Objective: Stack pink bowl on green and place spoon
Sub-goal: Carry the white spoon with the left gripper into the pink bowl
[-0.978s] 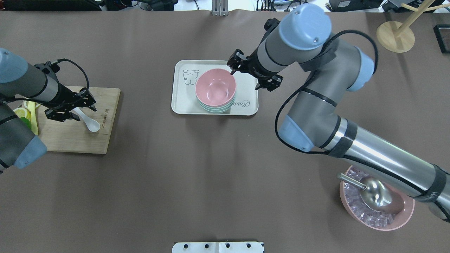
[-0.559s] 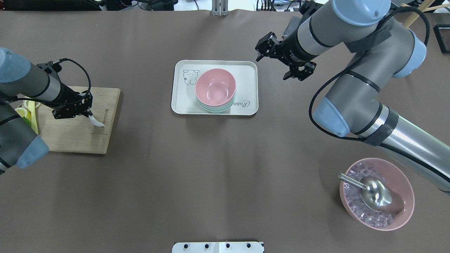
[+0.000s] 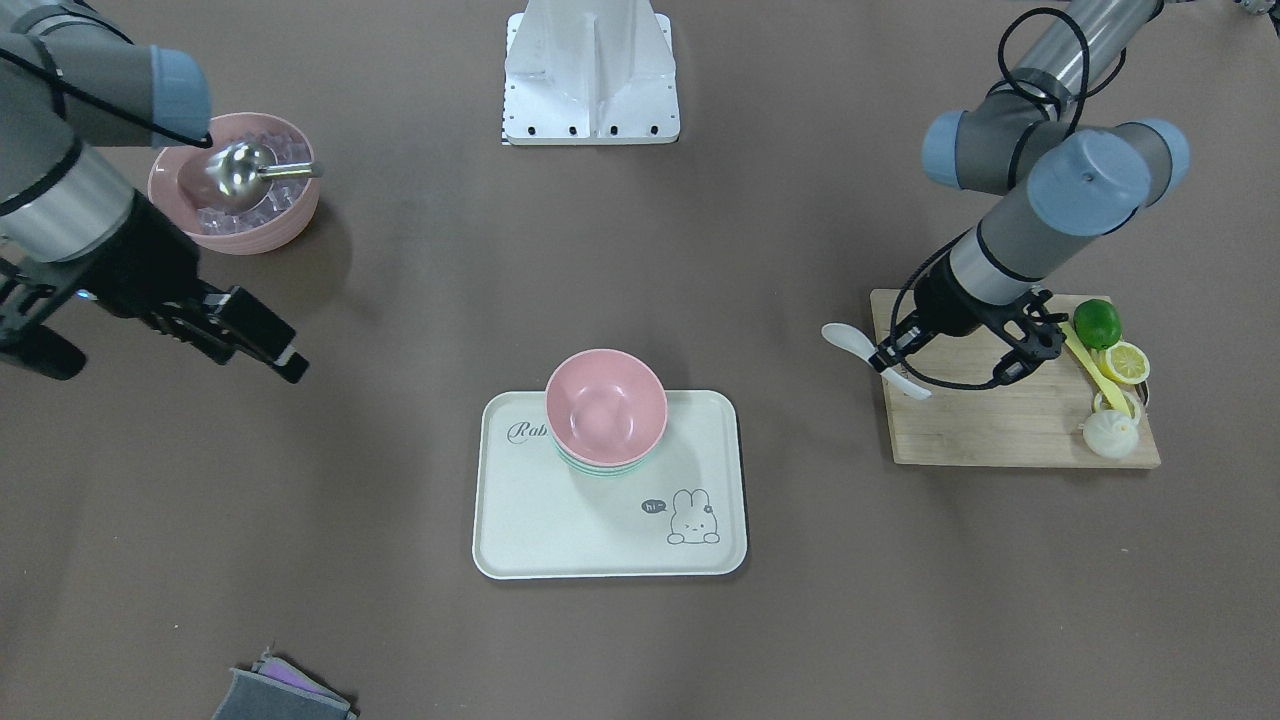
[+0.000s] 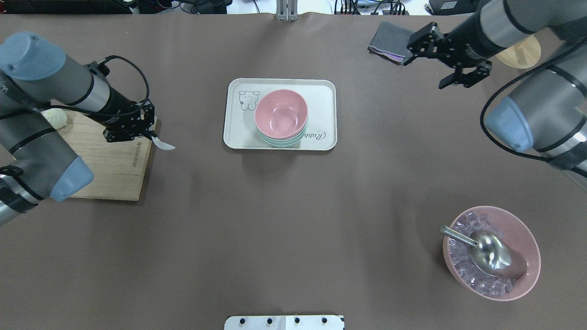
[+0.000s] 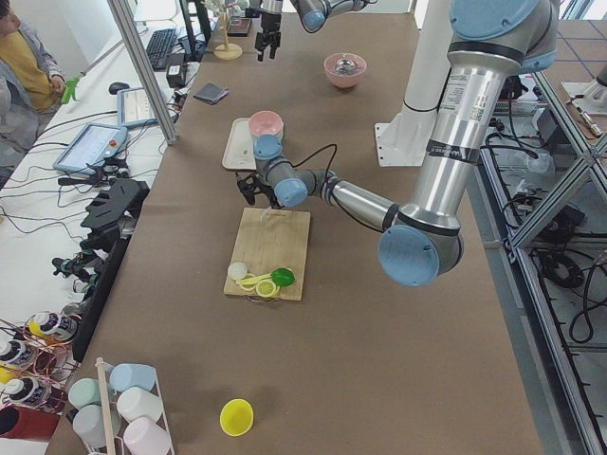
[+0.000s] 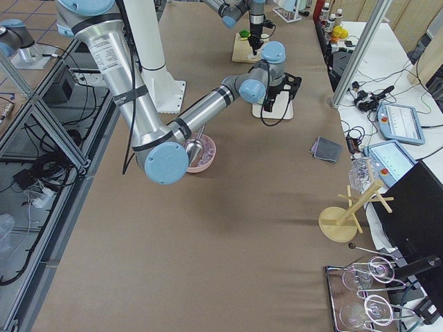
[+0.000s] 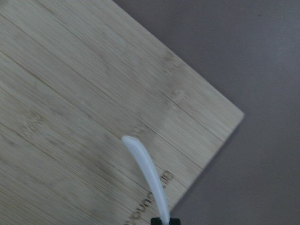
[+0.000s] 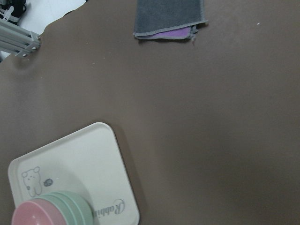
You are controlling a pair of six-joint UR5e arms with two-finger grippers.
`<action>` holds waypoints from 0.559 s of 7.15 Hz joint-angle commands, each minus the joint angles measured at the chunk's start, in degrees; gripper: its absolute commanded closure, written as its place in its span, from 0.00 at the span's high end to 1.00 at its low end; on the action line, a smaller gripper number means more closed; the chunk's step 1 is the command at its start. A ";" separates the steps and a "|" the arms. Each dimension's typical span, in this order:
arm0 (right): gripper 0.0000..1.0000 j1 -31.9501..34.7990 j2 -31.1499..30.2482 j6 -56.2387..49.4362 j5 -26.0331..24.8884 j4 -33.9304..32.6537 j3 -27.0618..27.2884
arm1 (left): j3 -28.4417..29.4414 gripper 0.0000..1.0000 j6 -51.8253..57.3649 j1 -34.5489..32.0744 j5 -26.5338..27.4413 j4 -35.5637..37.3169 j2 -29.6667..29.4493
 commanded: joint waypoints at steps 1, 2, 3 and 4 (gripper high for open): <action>1.00 4.78 -8.03 -13.78 1.71 0.01 1.02 | 3.44 0.00 -6.96 2.66 0.07 6.23 -13.24; 1.00 6.19 -10.15 -18.02 1.62 0.01 0.84 | 8.86 0.00 -9.95 2.93 0.42 6.07 -19.56; 1.00 6.81 -13.04 -22.41 1.71 0.36 0.67 | 13.18 0.00 -10.15 4.24 3.56 5.72 -24.15; 1.00 6.99 -14.55 -25.67 1.80 0.53 0.58 | 13.31 0.00 -10.33 4.86 4.89 5.45 -25.15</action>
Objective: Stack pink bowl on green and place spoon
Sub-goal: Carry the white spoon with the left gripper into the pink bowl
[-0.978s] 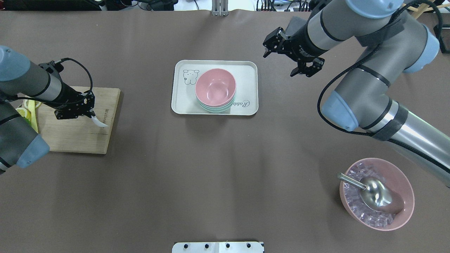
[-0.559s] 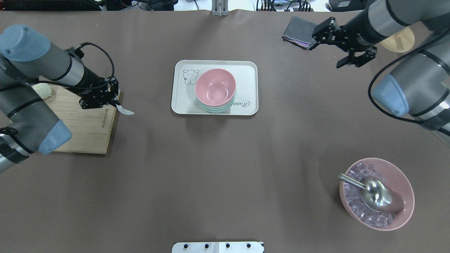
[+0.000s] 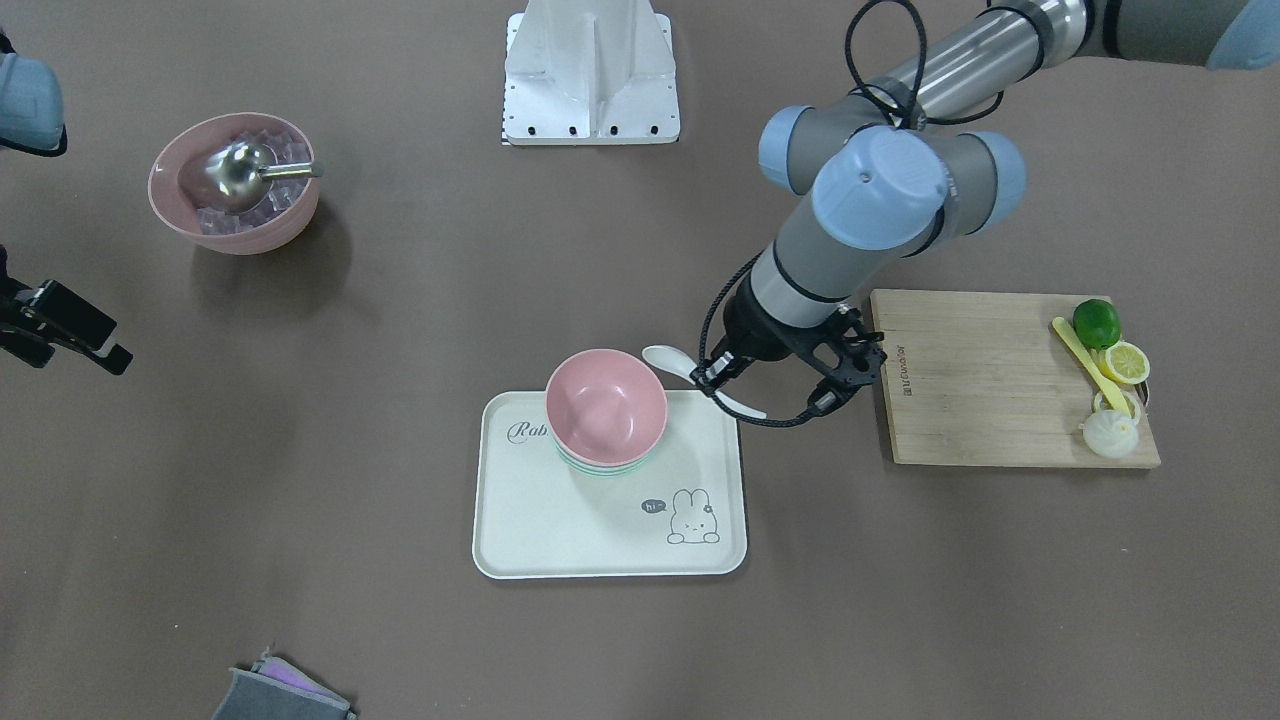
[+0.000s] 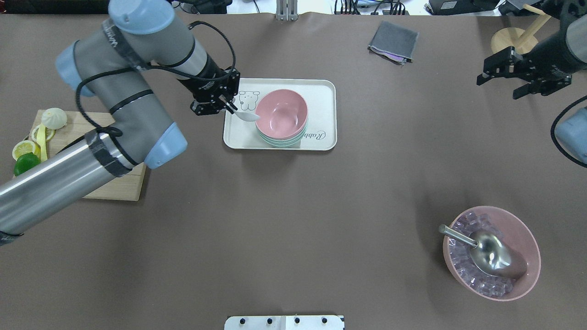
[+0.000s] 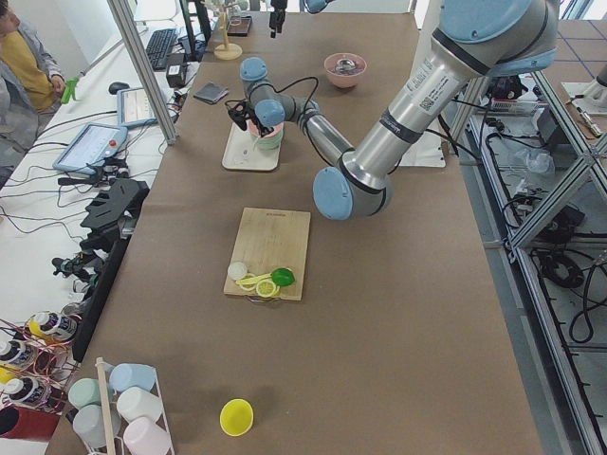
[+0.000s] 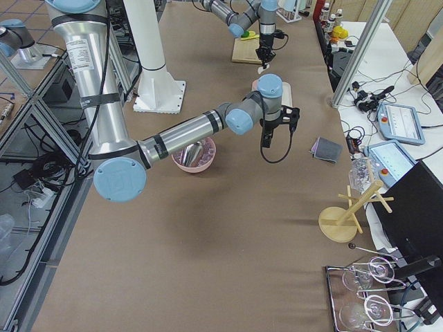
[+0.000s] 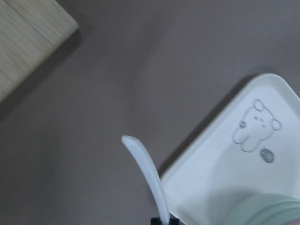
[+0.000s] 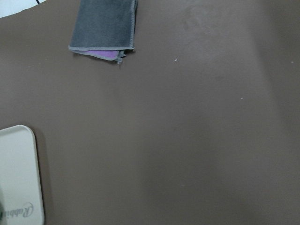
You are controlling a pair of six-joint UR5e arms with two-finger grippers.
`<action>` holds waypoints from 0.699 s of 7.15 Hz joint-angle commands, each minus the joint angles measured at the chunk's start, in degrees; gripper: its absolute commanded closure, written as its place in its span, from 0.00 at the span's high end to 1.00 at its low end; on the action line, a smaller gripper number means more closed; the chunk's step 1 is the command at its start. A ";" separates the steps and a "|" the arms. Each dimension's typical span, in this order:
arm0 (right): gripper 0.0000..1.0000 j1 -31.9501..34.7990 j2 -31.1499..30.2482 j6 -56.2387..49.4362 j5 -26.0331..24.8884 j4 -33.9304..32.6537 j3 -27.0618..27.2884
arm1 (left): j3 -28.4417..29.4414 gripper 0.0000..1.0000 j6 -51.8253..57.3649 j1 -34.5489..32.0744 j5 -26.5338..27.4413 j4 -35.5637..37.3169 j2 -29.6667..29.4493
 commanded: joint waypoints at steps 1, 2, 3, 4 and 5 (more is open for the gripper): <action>1.00 0.66 -2.50 -4.59 0.10 0.24 -0.05 | 2.14 0.00 -0.13 1.38 1.99 -0.41 -3.17; 1.00 0.75 -2.50 -4.59 0.10 0.24 0.04 | 2.32 0.87 0.22 1.55 1.99 -1.80 -2.83; 1.00 0.92 -2.42 -4.59 0.19 0.07 0.22 | 1.63 0.98 1.27 1.47 2.69 -2.51 -2.65; 1.00 1.10 -2.41 -4.59 0.19 -0.11 0.04 | -3.08 0.98 1.71 1.03 2.35 -2.26 1.35; 1.00 1.10 -2.41 -4.68 0.10 -0.11 -0.22 | -13.05 0.98 7.11 -1.32 0.08 -1.99 10.79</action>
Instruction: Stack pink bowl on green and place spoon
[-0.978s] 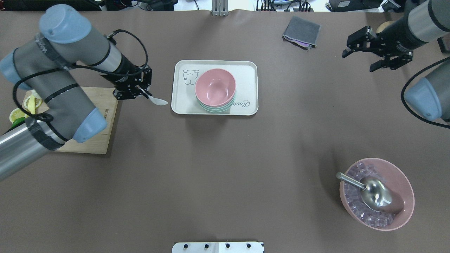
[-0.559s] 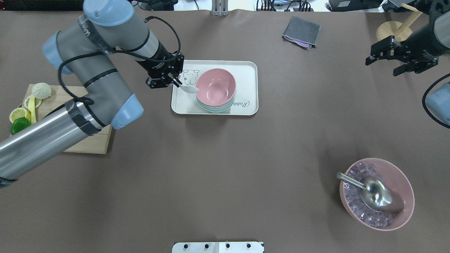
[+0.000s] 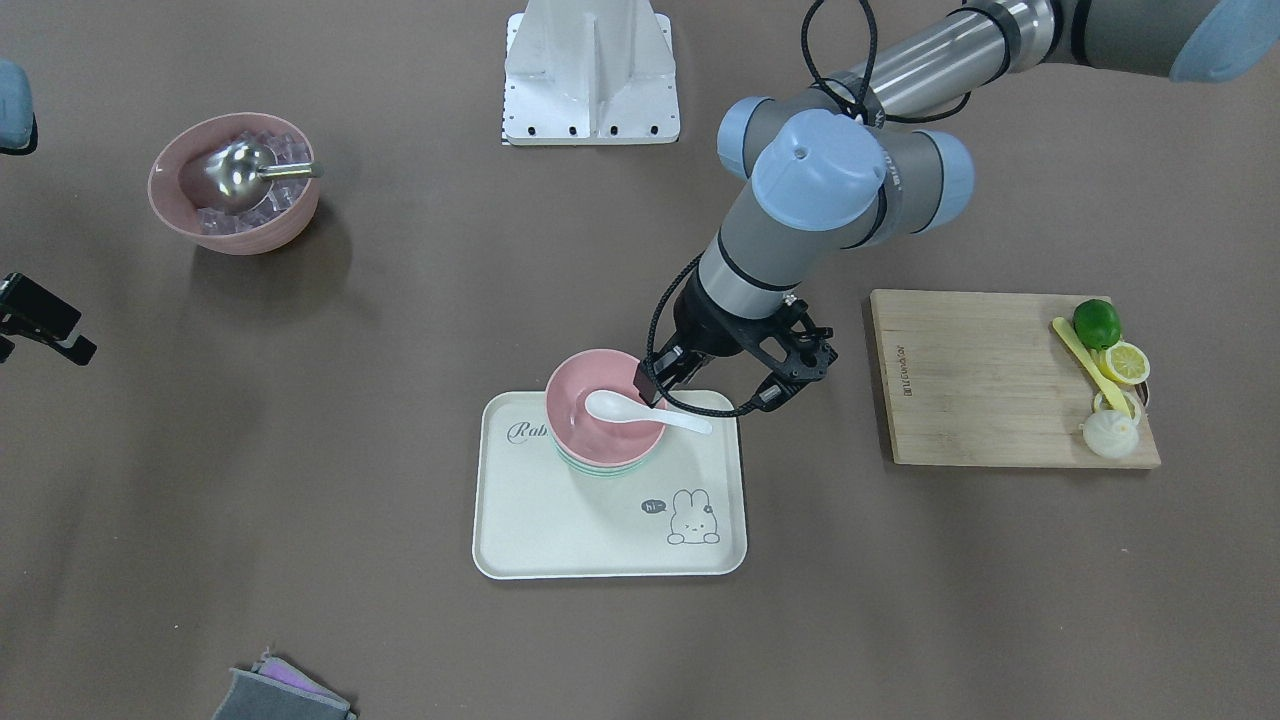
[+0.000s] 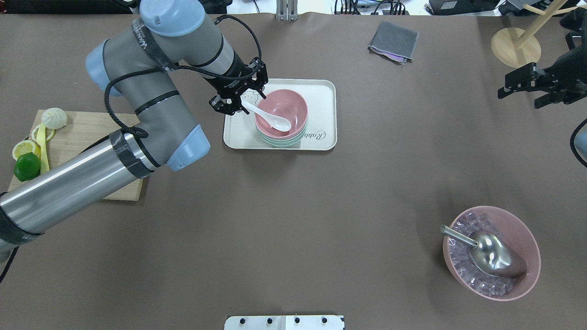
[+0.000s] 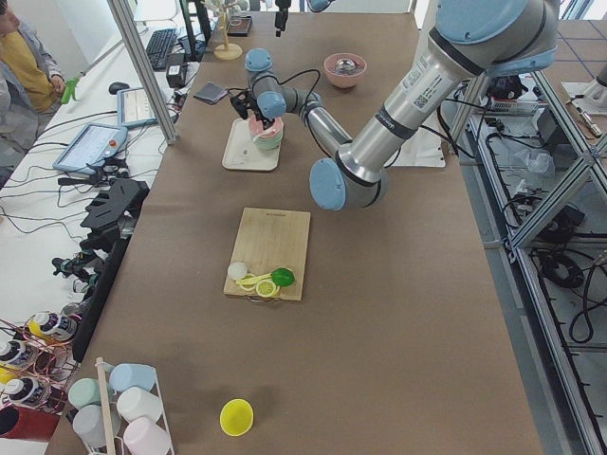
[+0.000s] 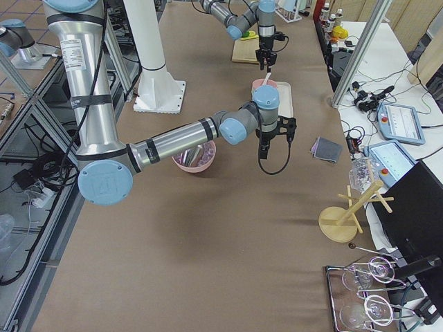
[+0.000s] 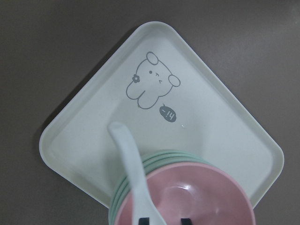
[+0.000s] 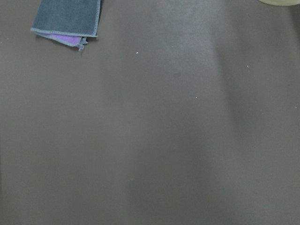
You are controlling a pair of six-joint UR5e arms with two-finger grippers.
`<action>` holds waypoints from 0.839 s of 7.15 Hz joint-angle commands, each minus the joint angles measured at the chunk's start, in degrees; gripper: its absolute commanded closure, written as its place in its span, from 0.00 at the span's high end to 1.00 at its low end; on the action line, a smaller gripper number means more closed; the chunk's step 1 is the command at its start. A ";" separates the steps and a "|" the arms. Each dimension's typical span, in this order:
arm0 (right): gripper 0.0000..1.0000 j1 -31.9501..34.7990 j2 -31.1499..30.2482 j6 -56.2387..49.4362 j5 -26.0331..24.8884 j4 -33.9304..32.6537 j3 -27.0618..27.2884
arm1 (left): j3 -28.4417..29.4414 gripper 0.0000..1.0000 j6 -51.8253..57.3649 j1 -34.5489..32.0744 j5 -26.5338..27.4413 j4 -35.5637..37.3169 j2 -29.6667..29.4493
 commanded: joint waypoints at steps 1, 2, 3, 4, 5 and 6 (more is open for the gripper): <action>1.00 0.95 0.00 -0.87 -0.06 -0.33 -0.49 | -15.44 0.98 12.08 -5.51 -5.34 2.93 15.22; 1.00 2.70 -0.27 -4.53 0.03 -0.42 -2.06 | -18.55 0.98 17.99 -8.07 -6.16 4.35 19.90; 1.00 4.46 -0.44 -9.01 0.11 -0.42 -3.99 | -20.76 0.98 24.75 -8.62 -6.00 4.37 25.69; 1.00 6.48 -0.88 -13.75 1.25 -0.42 -6.53 | -22.87 0.98 34.91 -10.19 -5.91 4.28 31.49; 1.00 8.50 -1.75 -19.45 2.21 -0.42 -8.47 | -24.11 0.98 43.19 -12.47 -6.17 4.19 35.81; 1.00 10.43 -2.02 -23.77 3.27 -0.51 -10.40 | -24.30 0.98 53.97 -15.80 -6.35 3.85 40.81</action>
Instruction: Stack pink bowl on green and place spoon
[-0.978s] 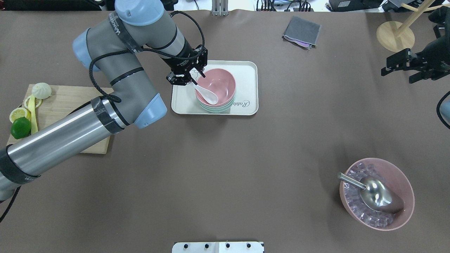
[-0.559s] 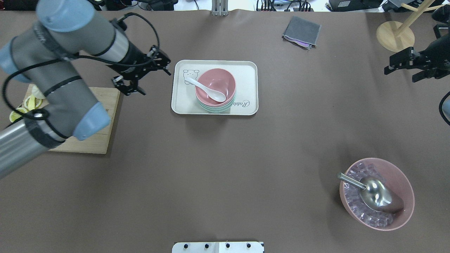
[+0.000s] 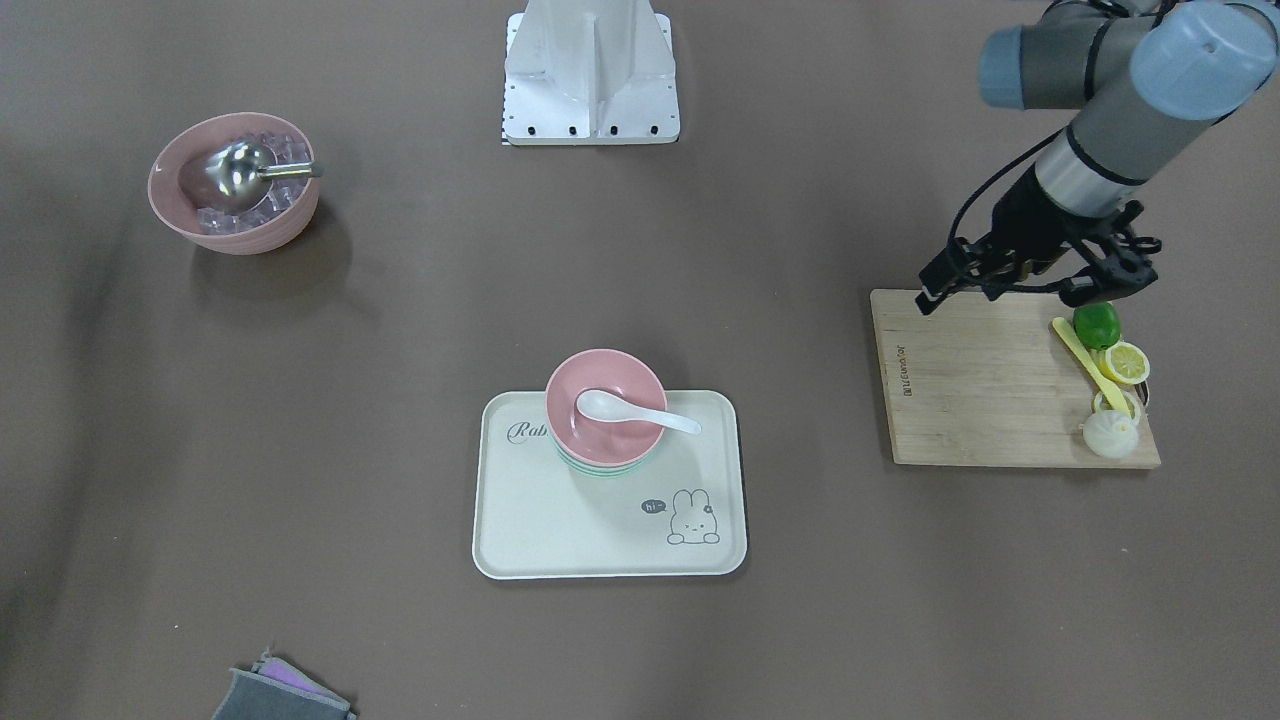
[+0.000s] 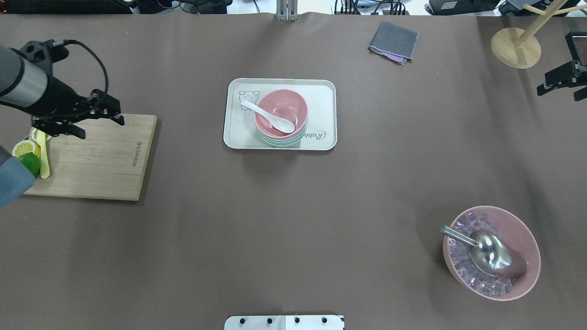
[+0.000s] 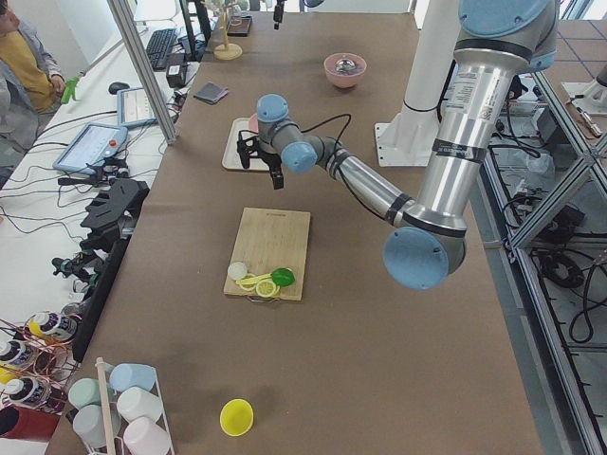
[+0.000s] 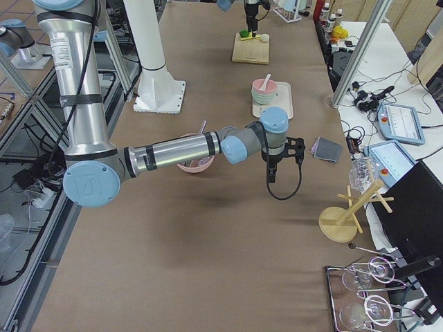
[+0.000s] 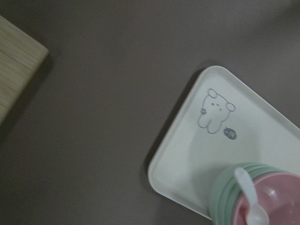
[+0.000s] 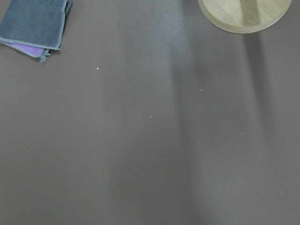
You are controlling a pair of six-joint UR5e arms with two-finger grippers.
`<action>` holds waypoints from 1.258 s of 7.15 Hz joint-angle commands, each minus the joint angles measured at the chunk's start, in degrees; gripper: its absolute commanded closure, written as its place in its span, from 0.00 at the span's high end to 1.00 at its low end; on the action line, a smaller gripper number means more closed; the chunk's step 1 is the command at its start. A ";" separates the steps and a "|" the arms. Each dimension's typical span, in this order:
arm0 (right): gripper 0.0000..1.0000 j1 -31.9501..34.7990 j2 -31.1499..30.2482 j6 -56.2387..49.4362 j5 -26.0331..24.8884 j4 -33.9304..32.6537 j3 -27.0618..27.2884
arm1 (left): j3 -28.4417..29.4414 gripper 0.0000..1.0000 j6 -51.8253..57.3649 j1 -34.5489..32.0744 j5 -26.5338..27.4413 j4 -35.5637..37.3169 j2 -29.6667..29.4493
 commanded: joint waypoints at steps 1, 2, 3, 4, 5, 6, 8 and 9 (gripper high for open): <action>1.00 3.63 -0.82 -9.56 1.44 0.02 -4.70 | -0.25 0.98 26.41 -8.15 -0.23 -0.19 10.23; 1.00 5.12 -2.99 -15.25 1.45 0.02 -5.16 | 1.84 0.98 38.38 -13.94 -0.84 0.16 12.62; 1.00 6.44 -4.15 -19.83 2.23 -0.07 -5.69 | 5.95 0.98 46.94 -18.61 -4.50 0.25 12.81; 1.00 8.28 -4.77 -20.83 3.72 -0.07 -5.87 | 12.09 0.98 56.33 -24.92 -7.40 0.25 12.64; 1.00 8.47 -4.95 -21.63 3.73 -0.07 -6.56 | 16.32 0.98 65.22 -29.07 -7.87 0.42 12.03; 1.00 8.38 -6.43 -22.68 3.91 0.28 -5.96 | 16.45 0.98 66.61 -29.20 -8.22 0.34 13.24; 1.00 7.86 -7.24 -22.86 4.35 0.54 -4.72 | 13.13 0.98 63.84 -29.29 -11.19 -0.02 17.55; 1.00 7.77 -7.41 -22.87 3.82 0.89 -4.73 | 13.64 0.98 59.11 -31.90 -11.04 -0.45 16.87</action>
